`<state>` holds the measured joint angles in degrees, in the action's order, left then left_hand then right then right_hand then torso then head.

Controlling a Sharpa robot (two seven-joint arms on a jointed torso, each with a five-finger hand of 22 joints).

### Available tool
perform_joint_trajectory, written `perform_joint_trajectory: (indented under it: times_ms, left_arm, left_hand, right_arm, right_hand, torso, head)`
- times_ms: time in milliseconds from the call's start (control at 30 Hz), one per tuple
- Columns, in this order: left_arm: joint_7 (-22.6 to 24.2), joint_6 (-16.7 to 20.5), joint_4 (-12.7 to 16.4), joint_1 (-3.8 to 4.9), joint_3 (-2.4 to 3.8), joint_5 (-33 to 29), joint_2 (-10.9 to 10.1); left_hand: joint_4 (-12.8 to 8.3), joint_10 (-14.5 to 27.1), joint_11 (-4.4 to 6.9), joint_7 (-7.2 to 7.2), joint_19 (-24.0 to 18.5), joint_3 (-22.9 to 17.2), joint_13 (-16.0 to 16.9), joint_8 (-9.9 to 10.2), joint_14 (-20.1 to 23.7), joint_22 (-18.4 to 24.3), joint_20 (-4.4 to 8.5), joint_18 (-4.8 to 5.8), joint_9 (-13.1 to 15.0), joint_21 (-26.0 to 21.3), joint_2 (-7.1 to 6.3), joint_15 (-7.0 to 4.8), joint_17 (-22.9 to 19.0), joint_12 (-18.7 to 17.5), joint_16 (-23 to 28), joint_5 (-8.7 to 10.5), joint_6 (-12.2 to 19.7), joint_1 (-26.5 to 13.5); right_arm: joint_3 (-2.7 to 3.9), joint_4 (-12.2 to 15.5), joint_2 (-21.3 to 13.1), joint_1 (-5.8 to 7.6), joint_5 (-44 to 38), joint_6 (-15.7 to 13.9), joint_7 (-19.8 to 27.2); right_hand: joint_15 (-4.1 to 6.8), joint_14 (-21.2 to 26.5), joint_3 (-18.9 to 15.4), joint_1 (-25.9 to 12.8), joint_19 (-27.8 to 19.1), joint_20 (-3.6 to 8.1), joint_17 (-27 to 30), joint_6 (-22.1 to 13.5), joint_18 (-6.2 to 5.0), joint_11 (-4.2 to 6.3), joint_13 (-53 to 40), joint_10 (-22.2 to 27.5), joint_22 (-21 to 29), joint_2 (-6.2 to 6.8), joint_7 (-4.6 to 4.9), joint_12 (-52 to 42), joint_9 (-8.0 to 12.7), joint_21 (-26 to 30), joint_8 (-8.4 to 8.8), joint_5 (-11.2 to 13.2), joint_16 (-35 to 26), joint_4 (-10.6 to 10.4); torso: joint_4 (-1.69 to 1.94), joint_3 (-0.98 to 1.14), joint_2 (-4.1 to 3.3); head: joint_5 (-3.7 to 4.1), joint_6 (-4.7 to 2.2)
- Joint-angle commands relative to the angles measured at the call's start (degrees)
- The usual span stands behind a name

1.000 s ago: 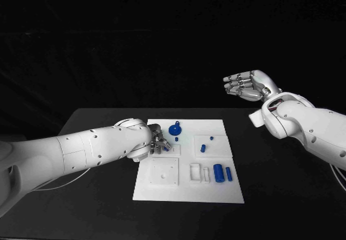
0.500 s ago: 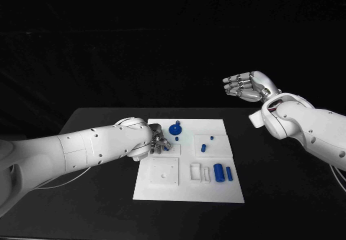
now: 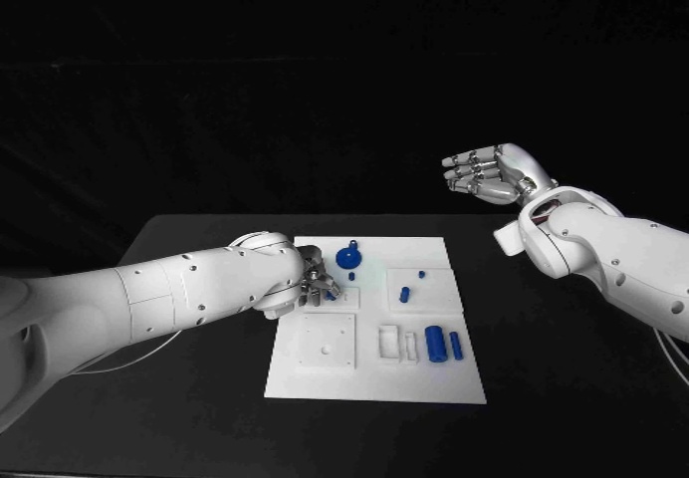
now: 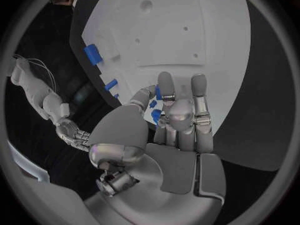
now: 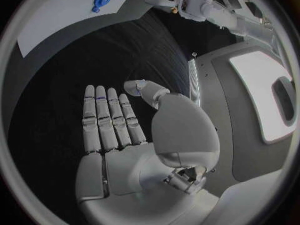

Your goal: Assemble the parts on the task board

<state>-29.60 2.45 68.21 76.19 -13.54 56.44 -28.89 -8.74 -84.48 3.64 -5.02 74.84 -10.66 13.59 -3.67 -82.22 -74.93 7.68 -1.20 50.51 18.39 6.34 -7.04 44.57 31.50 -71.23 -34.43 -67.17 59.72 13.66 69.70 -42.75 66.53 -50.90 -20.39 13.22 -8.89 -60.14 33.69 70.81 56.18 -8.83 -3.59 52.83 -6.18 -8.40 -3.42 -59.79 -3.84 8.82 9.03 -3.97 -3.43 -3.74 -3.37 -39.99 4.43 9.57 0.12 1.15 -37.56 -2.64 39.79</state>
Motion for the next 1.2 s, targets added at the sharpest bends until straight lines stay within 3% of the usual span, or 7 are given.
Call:
perform_joint_trajectory:
  times_ms: [33, 367, 1000, 1200]
  left_arm:
    - [-1.1, -3.3, -0.2, -0.17, -0.20, 0.2, 0.4]
    - [-1.9, -6.7, -1.3, 0.35, -0.17, 0.1, 1.1]
    - [-2.4, -9.5, -2.7, 1.51, -0.09, 0.1, 2.3]
    - [-2.8, -10.4, -3.5, 1.64, -0.10, 0.1, 2.9]
  left_hand:
    - [-1.5, -2.4, 0.85, 7.90, 0.5, -1.0, 0.1, -0.2, 0.1, -1.0, 0.04, 0.41, 0.2, -0.3, 0.91, -0.23, 0.3, 0.4, -0.4, 0.10, -13.9, 1.2]
    - [-2.1, -2.4, 0.84, 7.90, 0.5, -1.0, 0.3, -0.2, 0.1, -1.0, 0.18, 0.55, 0.8, -0.5, 0.89, -0.29, 1.1, 0.8, -0.8, -0.02, -13.8, 1.4]
    - [-2.6, -2.4, 0.88, 7.93, 0.6, -0.9, 0.4, -0.2, 0.1, -1.1, 0.32, 0.73, 1.4, -0.5, 1.08, -0.31, 1.7, 1.0, -1.1, -0.18, -13.9, 1.3]
    - [-2.2, -2.4, 0.88, 7.95, 0.6, -0.6, 0.4, -0.2, 0.1, -1.0, 0.29, 0.77, 1.9, -0.6, 1.65, -0.29, 1.7, 1.0, -1.2, 1.39, -13.8, 0.9]
  right_arm:
    - [0.03, -0.1, 0.2, -0.07, -0.3, 1.0, 0.4]
    - [0.02, -0.4, 0.5, -0.16, -0.3, 1.2, 0.4]
    - [0.02, -0.9, 1.0, -0.38, -0.3, 1.6, 0.3]
    - [0.02, -0.9, 1.0, -0.40, -0.3, 1.6, 0.2]
  right_hand:
    - [0.04, 0.5, 0.2, -0.6, -0.3, -0.05, 0.1, -0.3, -0.54, -0.22, 0.1, 0.3, 0.1, -0.11, 0.20, 0.1, 0.1, -0.1, 0.02, -0.1, -0.2, 0.1]
    - [0.03, 0.5, 0.2, -0.6, -0.3, -0.06, 0.1, -0.4, -0.54, -0.23, 0.1, 0.4, 0.1, -0.13, 0.21, 0.1, 0.1, -0.1, 0.03, -0.1, -0.2, 0.1]
    - [-0.04, 0.6, 0.1, -0.5, -0.5, -0.14, 0.1, -0.5, -0.58, -0.28, 0.1, 0.5, 0.1, -0.26, 0.21, 0.1, 0.1, -0.1, 0.03, -0.2, -0.2, 0.3]
    - [-0.08, 0.7, 0.2, -0.5, -0.5, -0.17, 0.1, -0.6, -0.57, -0.30, 0.1, 0.6, 0.1, -0.27, 0.24, 0.1, 0.1, -0.1, 0.04, -0.2, -0.2, 0.4]
  torso:
    - [0.02, 0.01, -0.01]
    - [0.03, 0.00, -0.03]
    - [0.07, 0.03, 0.01]
    - [0.10, 0.07, 0.04]
  head:
    - [0.06, 0.02]
    - [0.21, 0.12]
    - [0.30, 0.17]
    - [0.35, 0.24]
